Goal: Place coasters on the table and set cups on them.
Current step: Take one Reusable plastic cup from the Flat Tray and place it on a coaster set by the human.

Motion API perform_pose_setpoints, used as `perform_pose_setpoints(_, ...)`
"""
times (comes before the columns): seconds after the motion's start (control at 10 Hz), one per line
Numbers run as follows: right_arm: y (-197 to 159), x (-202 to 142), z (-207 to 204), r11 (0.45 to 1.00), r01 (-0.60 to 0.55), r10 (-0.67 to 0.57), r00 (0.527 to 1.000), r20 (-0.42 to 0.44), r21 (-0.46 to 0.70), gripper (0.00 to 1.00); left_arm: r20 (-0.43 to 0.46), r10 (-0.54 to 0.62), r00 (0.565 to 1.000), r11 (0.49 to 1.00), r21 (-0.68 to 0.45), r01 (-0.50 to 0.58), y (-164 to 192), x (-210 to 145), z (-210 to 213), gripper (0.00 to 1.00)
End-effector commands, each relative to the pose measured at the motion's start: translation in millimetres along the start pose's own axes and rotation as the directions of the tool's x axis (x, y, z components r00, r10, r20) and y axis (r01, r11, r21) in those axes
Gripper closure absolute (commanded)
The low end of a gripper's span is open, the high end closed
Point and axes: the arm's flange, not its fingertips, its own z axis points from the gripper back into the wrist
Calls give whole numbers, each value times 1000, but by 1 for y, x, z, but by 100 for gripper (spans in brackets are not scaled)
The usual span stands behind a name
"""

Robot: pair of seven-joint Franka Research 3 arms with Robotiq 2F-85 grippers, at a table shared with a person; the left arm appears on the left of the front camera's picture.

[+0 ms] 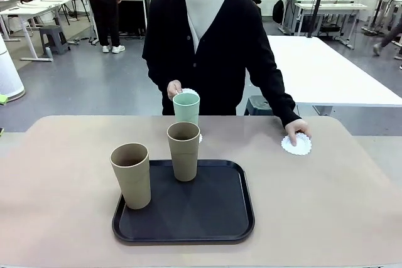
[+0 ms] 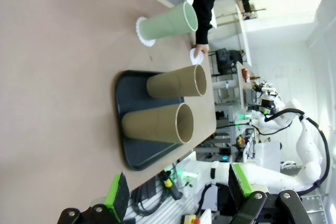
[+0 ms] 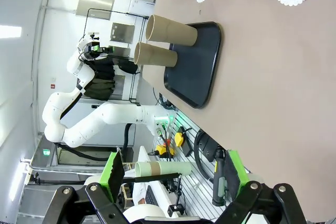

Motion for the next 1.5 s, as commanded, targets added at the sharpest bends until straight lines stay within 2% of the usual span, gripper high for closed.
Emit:
perform_pose_setpoints(0.0,0,-1,2,1000,1,-1,1000,4,0,0,1,-3,1000,1000,-9,3,0,-1,1,0)
perform_pose_setpoints(1.1,0,0,0,1000,0,0,1000,0,0,0,1,-3,1000,1000,-9,3,0,-1,1,0)
perform_pose_setpoints(1.2,24,13,-8,973,-175,168,984,-56,-148,0,1,-3,1000,1000,-9,3,0,-1,1,0)
perform_pose_setpoints(1.3,55,39,-18,938,-252,227,965,-129,-238,0,1,-3,1000,1000,-9,3,0,-1,1,0)
perform_pose_setpoints(1.4,86,72,-34,891,-340,275,931,-240,-299,0,1,-3,1000,1000,-9,3,0,-1,1,0)
